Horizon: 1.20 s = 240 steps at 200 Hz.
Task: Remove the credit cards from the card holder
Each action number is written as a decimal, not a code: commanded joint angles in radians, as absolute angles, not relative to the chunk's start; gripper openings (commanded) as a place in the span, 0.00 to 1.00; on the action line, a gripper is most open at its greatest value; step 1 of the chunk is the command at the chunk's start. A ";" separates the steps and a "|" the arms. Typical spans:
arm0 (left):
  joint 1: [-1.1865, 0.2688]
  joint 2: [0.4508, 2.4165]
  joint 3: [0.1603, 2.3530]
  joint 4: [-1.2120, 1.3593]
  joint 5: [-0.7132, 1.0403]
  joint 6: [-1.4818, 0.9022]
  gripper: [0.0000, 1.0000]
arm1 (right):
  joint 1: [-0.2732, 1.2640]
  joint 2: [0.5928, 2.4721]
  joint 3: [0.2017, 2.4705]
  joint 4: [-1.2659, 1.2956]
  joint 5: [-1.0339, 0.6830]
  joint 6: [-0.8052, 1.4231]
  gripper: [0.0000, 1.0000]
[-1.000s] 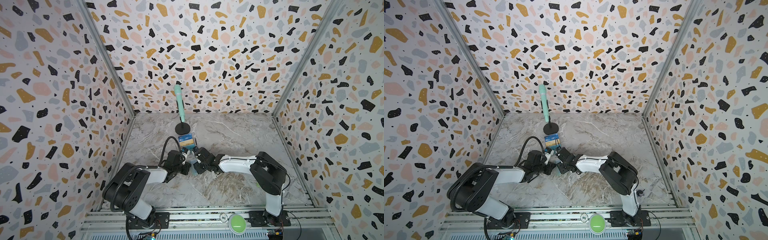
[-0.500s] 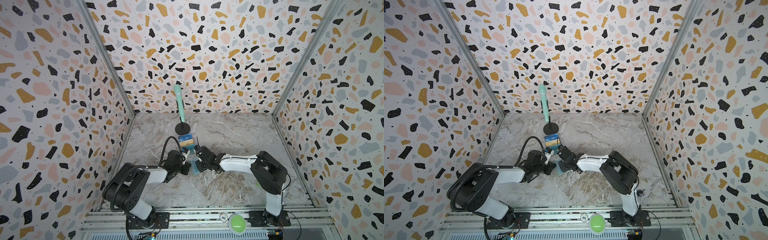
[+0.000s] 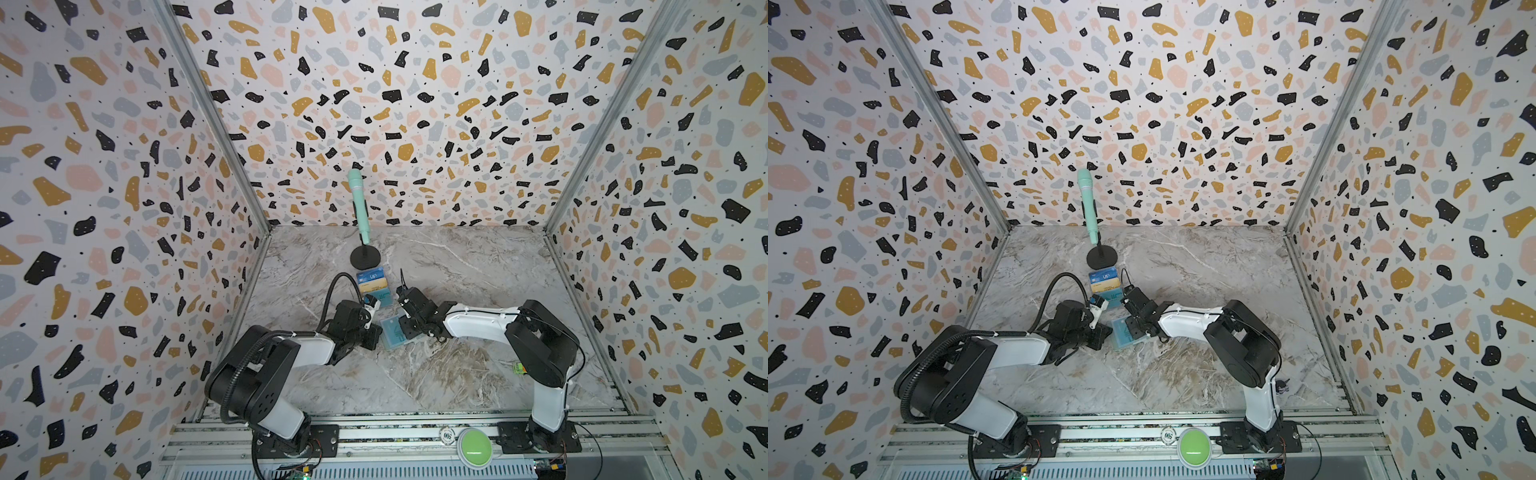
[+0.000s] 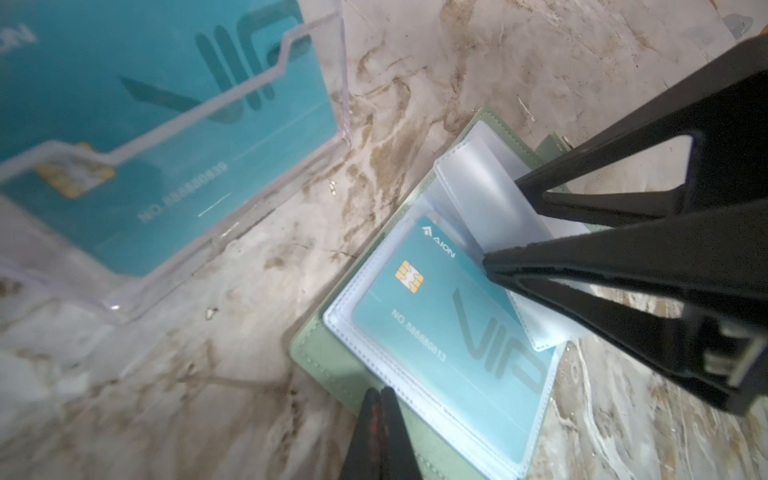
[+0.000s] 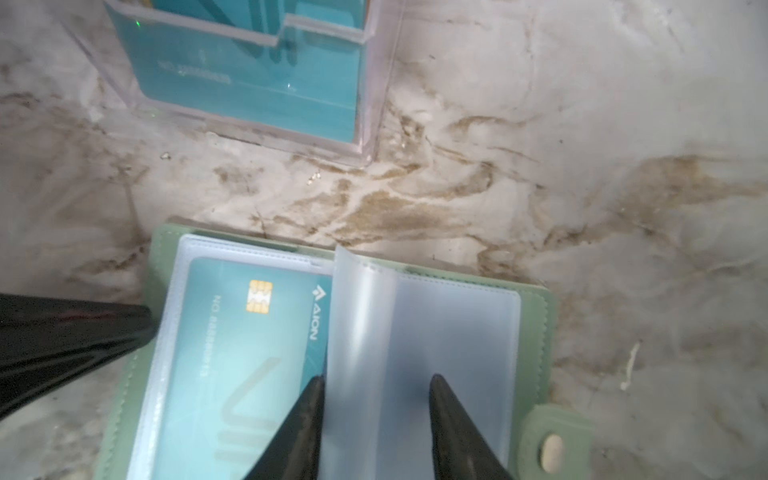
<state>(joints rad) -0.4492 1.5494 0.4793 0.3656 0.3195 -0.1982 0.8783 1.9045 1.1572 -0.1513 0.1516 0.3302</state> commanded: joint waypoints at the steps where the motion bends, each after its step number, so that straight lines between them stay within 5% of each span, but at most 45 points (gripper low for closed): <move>1: -0.452 1.566 0.483 0.298 0.308 -0.188 0.00 | 0.865 1.849 1.143 -0.208 0.177 0.318 0.42; 182: -0.453 1.565 0.489 0.314 0.334 -0.208 0.00 | 0.765 1.698 1.026 -0.225 0.171 0.269 0.40; 240: -0.453 1.569 0.495 0.347 0.349 -0.238 0.00 | 0.738 1.637 1.015 -0.135 -0.204 0.237 0.36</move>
